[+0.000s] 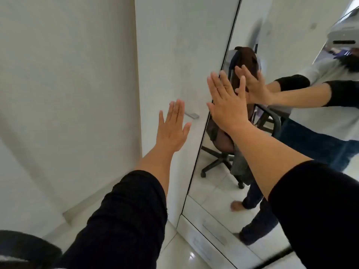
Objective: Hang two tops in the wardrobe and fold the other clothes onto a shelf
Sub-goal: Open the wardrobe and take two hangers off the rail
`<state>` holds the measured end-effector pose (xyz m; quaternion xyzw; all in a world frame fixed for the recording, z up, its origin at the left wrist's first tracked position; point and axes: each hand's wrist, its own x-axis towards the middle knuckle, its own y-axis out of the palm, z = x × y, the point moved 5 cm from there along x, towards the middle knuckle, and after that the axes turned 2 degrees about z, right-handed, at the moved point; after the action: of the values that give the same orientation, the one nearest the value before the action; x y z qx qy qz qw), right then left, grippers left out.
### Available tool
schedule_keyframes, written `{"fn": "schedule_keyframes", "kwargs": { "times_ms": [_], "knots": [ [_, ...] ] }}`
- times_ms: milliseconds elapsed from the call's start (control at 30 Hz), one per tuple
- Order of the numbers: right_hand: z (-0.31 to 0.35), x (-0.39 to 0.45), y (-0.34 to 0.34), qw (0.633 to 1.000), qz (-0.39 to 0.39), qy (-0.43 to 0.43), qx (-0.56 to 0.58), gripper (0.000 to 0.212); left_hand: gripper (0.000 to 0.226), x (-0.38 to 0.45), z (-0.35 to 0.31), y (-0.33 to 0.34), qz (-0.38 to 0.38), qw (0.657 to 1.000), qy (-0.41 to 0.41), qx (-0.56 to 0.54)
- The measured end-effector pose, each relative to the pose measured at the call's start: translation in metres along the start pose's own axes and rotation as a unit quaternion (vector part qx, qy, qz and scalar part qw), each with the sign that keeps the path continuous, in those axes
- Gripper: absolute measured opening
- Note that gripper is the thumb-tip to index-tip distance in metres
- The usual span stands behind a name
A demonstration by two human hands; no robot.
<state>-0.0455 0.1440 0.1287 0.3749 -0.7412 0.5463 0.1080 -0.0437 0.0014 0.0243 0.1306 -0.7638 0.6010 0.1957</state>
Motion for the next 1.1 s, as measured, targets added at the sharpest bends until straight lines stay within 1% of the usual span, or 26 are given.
{"fn": "schedule_keyframes", "kwargs": {
  "times_ms": [133, 233, 333, 400, 600, 700, 767, 800, 867, 967, 1100],
  "knots": [
    [-0.006, 0.026, 0.017, 0.998, 0.000, -0.045, -0.052, 0.066, 0.065, 0.027, -0.001, 0.024, 0.027, 0.999, -0.031, 0.006],
    [-0.017, 0.037, 0.033, 0.994, 0.002, -0.065, -0.086, 0.069, 0.065, 0.046, -0.011, 0.044, 0.046, 0.998, -0.038, 0.014],
    [-0.027, 0.046, 0.042, 0.992, 0.016, -0.062, -0.109, 0.082, 0.066, 0.061, -0.025, 0.061, 0.064, 0.997, -0.045, -0.007],
    [-0.024, 0.048, 0.047, 0.993, 0.009, -0.064, -0.102, 0.088, 0.069, 0.064, -0.029, 0.069, 0.055, 0.997, -0.059, -0.013],
    [-0.020, 0.052, 0.054, 0.997, -0.007, -0.061, -0.050, 0.071, 0.076, 0.059, -0.035, 0.073, 0.021, 0.995, -0.089, -0.030],
    [-0.020, 0.052, 0.055, 0.997, -0.017, -0.059, -0.043, 0.068, 0.086, 0.065, -0.035, 0.063, 0.002, 0.996, -0.092, 0.007],
    [-0.021, 0.052, 0.055, 0.996, -0.024, -0.066, -0.047, 0.066, 0.094, 0.071, -0.036, 0.054, -0.005, 0.995, -0.098, -0.001],
    [-0.022, 0.052, 0.055, 0.996, -0.033, -0.066, -0.048, 0.066, 0.097, 0.072, -0.036, 0.051, -0.008, 0.994, -0.107, -0.004],
    [-0.023, 0.049, 0.051, 0.993, -0.079, -0.050, -0.066, 0.068, 0.104, 0.069, -0.035, 0.045, -0.024, 0.990, -0.138, -0.012],
    [-0.014, 0.044, 0.044, 0.987, -0.139, -0.021, -0.081, 0.082, 0.110, 0.057, -0.025, 0.039, -0.029, 0.986, -0.161, -0.027],
    [0.009, 0.039, 0.022, 0.987, -0.156, -0.021, -0.022, 0.095, 0.109, 0.036, -0.002, 0.022, -0.023, 0.988, -0.156, -0.005]
  ]
}}
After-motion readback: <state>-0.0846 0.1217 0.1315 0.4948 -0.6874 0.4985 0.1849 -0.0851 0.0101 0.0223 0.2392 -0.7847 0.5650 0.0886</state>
